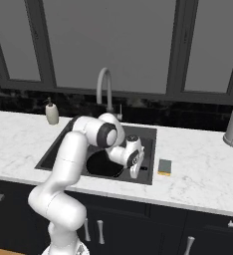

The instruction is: Pick the pan and sponge and place them into the sink. Then turn on the water.

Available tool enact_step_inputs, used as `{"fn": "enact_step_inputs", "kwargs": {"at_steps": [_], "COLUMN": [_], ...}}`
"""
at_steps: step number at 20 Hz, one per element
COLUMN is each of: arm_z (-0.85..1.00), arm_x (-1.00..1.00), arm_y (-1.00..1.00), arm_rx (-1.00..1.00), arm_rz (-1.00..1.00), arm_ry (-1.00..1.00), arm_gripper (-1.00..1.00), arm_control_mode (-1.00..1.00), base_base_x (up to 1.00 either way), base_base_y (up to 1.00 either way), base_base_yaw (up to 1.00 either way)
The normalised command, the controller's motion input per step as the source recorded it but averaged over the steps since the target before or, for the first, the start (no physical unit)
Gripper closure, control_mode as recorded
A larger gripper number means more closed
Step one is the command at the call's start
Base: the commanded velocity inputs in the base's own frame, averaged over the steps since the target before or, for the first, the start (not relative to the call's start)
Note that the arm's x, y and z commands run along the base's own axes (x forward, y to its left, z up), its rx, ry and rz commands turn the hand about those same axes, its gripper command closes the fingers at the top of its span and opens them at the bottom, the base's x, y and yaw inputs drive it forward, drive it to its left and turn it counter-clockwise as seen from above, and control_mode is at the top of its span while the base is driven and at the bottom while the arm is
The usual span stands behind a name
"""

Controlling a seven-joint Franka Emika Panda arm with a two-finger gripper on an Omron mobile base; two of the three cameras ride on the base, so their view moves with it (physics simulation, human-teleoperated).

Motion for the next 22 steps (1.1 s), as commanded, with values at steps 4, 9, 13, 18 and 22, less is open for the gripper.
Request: {"fn": "enact_step_inputs", "kwargs": {"at_steps": [4, 9, 13, 18, 22], "arm_z": [0.68, 0.84, 0.74, 0.48, 0.53], "arm_x": [0.0, 0.0, -0.03, -0.33, -0.48], "arm_y": [0.0, 0.0, -0.03, -0.07, 0.0], "arm_rx": [0.0, 0.04, 0.06, 0.05, 0.02], "arm_rz": [0.0, 0.01, 0.0, 0.01, 0.07], "arm_ry": [-0.06, -0.02, -0.02, -0.04, 0.0], "arm_gripper": [-1.0, -1.0, -1.0, -1.0, -1.0], "arm_control_mode": [-1.0, -1.0, -1.0, -1.0, -1.0], "base_base_x": [0.0, 0.0, 0.0, 0.0, 0.0], "base_base_y": [0.0, 0.0, 0.0, 0.0, 0.0], "base_base_yaw": [0.0, 0.0, 0.0, 0.0, 0.0]}}
